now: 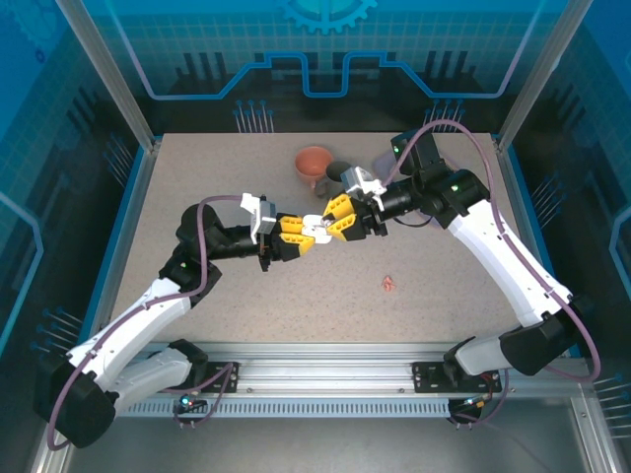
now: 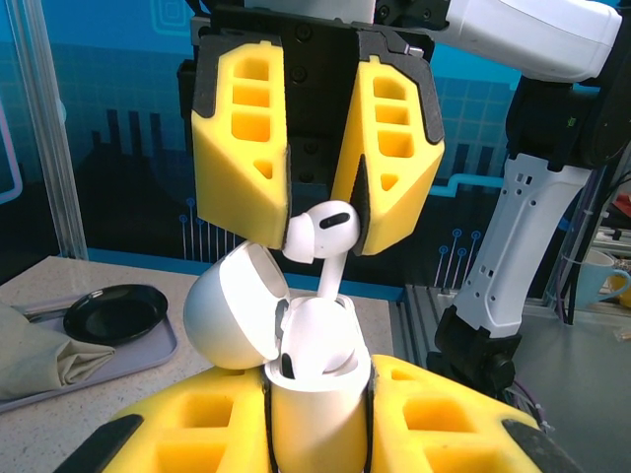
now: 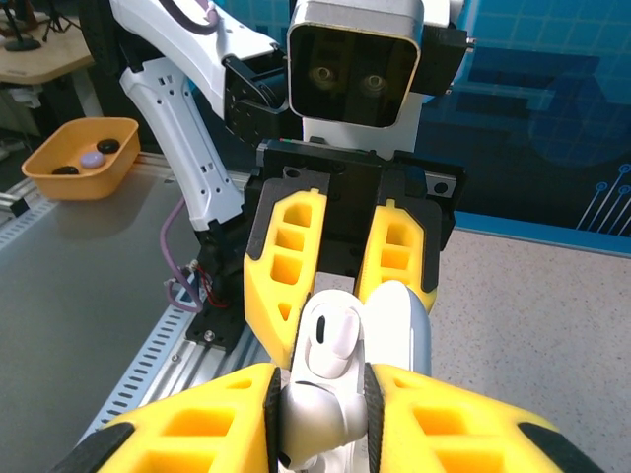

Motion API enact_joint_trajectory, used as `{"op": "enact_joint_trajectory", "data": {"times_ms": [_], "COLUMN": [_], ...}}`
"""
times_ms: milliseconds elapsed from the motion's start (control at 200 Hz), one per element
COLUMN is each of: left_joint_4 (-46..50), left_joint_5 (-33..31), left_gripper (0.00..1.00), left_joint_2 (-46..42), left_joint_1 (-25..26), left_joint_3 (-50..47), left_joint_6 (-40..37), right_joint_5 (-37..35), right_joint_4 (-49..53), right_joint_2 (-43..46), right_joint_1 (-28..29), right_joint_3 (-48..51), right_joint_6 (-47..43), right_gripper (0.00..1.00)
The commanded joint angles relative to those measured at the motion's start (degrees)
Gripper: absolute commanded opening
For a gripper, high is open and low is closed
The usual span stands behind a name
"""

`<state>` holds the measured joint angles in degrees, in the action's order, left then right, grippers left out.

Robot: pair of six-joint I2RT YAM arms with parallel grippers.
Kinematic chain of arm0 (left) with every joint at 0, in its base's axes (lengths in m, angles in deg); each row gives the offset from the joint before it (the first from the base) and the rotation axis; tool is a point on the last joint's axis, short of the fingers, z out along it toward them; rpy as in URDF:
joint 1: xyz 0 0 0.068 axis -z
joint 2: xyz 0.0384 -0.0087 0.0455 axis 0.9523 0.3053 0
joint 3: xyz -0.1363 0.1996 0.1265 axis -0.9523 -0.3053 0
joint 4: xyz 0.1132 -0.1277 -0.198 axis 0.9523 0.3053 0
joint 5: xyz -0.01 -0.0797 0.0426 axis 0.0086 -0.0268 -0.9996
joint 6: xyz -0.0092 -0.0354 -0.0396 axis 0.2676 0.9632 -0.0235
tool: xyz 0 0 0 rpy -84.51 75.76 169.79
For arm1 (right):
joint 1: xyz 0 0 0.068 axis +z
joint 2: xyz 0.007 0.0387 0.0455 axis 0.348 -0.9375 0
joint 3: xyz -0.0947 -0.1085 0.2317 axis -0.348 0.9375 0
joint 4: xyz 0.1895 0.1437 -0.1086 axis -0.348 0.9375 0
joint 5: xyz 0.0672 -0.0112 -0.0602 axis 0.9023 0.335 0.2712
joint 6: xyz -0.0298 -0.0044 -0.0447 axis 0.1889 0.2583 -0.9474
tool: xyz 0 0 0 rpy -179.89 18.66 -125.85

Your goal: Insert the wireless bluetooth earbuds into the charging case

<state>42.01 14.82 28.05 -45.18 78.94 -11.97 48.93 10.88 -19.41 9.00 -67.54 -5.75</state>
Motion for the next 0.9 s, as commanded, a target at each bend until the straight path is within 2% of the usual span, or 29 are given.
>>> {"op": "enact_joint_trajectory", "data": {"times_ms": [0,345,895], "left_joint_4": [-0.6,-0.6,-0.3], "left_joint_5": [1.9,2.1,2.3], "left_gripper": [0.0,0.0,0.0], "left_joint_2": [-0.7,-0.7,-1.0], "left_joint_1": [-0.3,-0.3,-0.2], "left_joint_3": [2.3,2.6,2.7], "left_joint_6": [0.3,0.4,0.3], "right_joint_5": [-0.5,0.4,-4.5], "right_joint_4": [2.7,3.3,3.8], "right_joint_2": [-0.3,-1.6,-1.2], "right_joint_1": [0.9,1.8,1.7], "right_joint_3": [-1.4,-1.4,-1.7], "right_joint_6": [-2.6,-4.4,-6.2], "right_gripper": [0.3,0.31,0.32]}}
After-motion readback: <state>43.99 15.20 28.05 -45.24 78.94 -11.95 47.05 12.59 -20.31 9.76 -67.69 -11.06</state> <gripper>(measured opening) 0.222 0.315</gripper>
